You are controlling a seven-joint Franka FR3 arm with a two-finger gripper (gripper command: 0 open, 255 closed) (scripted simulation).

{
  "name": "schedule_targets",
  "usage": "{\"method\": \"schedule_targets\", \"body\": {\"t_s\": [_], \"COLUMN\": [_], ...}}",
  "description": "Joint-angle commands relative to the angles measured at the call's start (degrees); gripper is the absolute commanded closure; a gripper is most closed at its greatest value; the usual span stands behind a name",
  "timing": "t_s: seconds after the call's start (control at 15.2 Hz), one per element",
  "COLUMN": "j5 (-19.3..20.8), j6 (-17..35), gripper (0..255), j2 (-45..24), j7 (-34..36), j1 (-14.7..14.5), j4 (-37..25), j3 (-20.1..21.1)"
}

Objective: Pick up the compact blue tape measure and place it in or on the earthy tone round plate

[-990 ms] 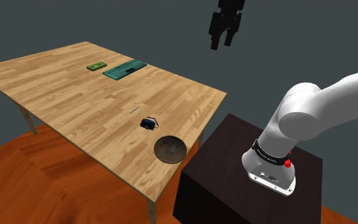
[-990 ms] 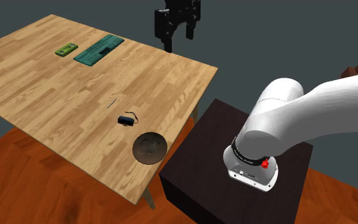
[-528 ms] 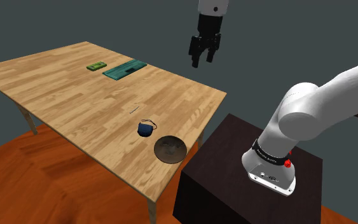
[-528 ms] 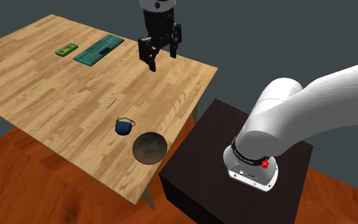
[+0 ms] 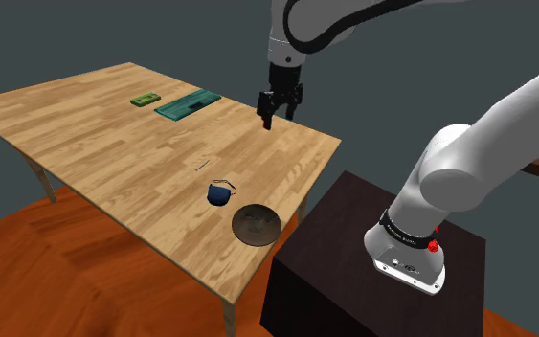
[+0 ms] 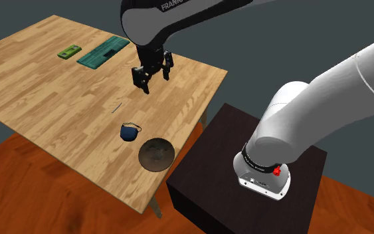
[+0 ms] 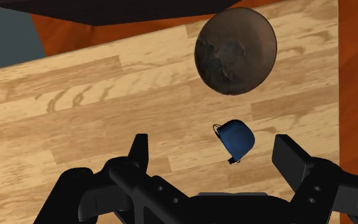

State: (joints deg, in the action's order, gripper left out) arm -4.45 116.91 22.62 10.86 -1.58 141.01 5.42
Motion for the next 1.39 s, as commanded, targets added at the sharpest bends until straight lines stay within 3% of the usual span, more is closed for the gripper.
{"method": "schedule_targets", "body": {"t_s": [0.0,0.66,1.32], "j5": [0.1,4.1,10.6], "j6": [3.9,20.6,30.1], "gripper": [0,0,0], "j2": [-3.6,-25.2,-48.1], "j7": [1.0,6.9,13.8], "j1": [-0.1,-0.4,-3.3], "j4": [0.0,-5.6,-19.3], "j3": [0.8,3.1,1.3]}}
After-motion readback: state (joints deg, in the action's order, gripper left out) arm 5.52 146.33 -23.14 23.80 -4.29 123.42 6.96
